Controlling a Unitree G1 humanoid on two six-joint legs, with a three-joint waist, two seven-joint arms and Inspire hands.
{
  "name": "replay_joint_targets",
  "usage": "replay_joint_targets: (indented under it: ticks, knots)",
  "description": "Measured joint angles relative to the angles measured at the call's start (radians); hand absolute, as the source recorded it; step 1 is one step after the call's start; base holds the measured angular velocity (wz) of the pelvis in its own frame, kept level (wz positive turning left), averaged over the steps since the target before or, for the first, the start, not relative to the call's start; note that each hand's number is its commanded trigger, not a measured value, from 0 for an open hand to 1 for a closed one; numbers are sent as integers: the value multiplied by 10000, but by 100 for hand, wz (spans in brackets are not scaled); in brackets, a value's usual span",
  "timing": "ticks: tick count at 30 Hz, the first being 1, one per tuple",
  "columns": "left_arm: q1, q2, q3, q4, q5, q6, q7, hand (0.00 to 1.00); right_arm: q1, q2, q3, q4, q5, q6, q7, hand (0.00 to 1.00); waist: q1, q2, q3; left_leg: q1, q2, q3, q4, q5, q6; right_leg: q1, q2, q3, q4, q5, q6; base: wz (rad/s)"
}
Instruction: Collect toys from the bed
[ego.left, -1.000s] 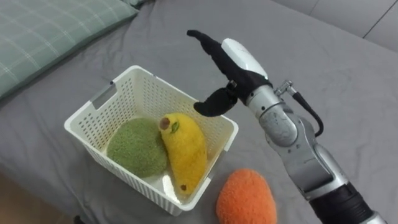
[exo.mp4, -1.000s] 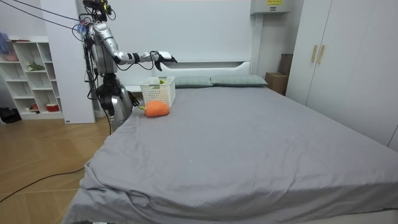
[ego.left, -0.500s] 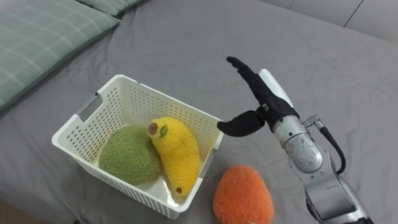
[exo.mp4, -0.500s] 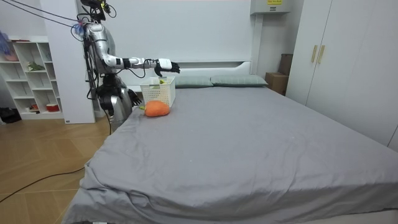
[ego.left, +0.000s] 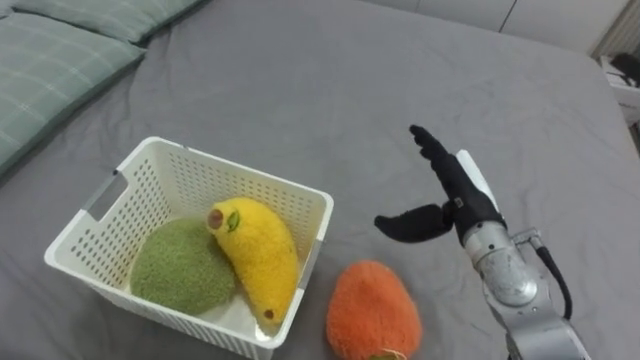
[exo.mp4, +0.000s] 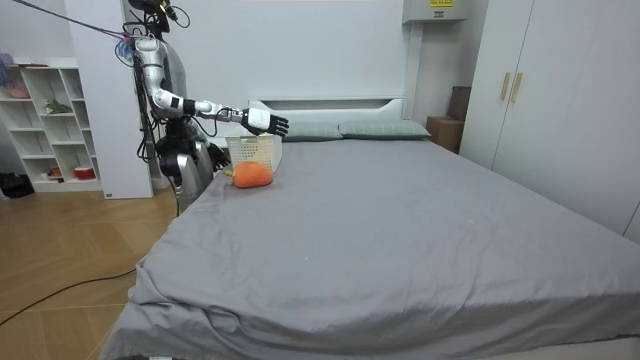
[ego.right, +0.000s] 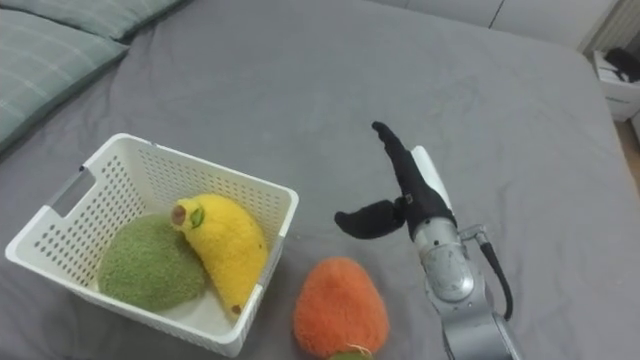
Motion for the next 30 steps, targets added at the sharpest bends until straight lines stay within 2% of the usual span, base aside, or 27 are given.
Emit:
replay_joint_targets:
  ticks: [8,13,23,30]
  knots:
    - [31,-72,-25,234,-27,-136,193,0,519,4,37,242,124,-146,-14,0,-179,120,-96,10,22,234,-13,0,1,-72,13,173,13,5,0,-5]
    - [53,-73,-218,246,-404,-141,296,0,556,39,181,1288,98,-163,-11,0,-280,135,-92,21,28,238,-18,-11,12,-71,26,232,21,36,5,-3]
    - [55,-109,-229,203,-391,-180,292,0,640,468,609,3018,-341,-162,450,0,-230,111,-82,-50,35,224,-21,-62,26,-118,38,231,15,46,11,0]
    - [59,-100,-224,208,-386,-220,286,0,645,479,676,3997,-686,-172,497,0,-212,115,-75,-22,36,217,-9,-65,26,-101,47,225,-15,48,14,0]
